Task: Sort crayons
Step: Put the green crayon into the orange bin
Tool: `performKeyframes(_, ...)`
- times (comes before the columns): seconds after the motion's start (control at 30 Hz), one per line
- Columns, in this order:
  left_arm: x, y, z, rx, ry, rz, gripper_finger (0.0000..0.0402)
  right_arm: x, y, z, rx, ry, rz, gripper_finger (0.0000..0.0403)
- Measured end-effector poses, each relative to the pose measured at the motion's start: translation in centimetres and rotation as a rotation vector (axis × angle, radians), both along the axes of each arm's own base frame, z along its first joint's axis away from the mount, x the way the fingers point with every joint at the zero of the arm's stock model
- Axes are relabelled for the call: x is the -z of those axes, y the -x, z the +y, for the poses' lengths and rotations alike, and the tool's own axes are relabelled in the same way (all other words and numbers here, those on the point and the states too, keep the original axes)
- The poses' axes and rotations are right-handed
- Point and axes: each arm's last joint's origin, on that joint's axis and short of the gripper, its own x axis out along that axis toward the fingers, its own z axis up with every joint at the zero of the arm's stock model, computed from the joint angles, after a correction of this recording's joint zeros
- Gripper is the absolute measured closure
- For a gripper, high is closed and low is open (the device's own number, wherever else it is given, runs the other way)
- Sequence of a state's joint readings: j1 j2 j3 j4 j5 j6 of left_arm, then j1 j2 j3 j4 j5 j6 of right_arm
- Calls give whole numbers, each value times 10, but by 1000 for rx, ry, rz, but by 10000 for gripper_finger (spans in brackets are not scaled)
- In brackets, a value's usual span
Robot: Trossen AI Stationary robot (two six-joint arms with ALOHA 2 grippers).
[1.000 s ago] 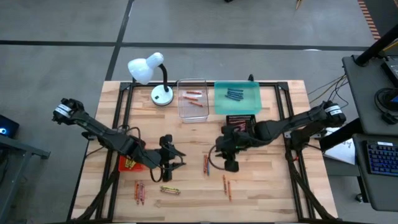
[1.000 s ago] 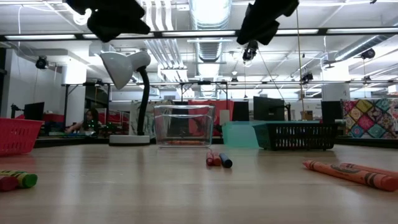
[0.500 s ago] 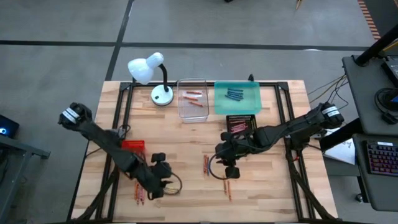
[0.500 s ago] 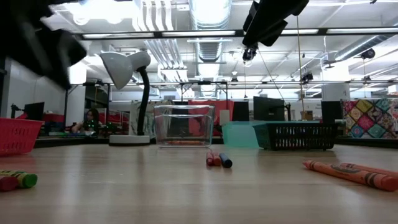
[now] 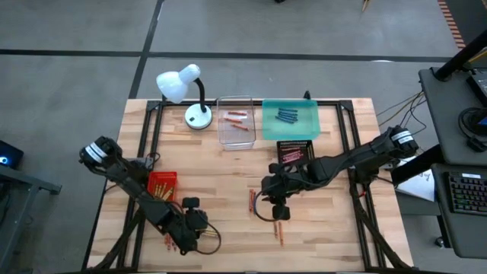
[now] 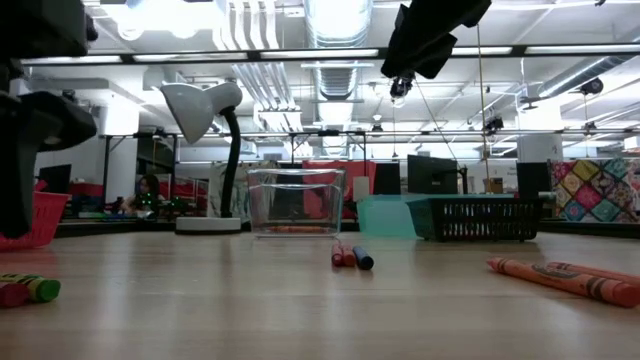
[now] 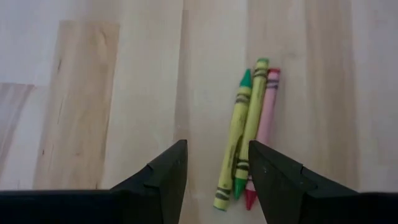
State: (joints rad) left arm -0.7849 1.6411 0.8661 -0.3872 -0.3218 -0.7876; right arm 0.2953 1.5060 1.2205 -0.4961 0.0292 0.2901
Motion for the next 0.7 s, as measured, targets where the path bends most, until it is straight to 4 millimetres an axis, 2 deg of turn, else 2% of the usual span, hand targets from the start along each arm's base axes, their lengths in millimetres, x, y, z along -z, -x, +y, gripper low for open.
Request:
performKeyframes(0.17, 9, -1, -1, -3, -24, 26, 248, 9, -5, 3, -5, 5, 16, 335)
performKeyframes(0.43, 11, 1, 1, -1, -43, 43, 248, 24, -12, 5, -5, 19, 59, 335)
performKeyframes(0.7, 13, 2, 4, -14, -86, 37, 248, 27, -13, 5, -6, 22, 69, 335)
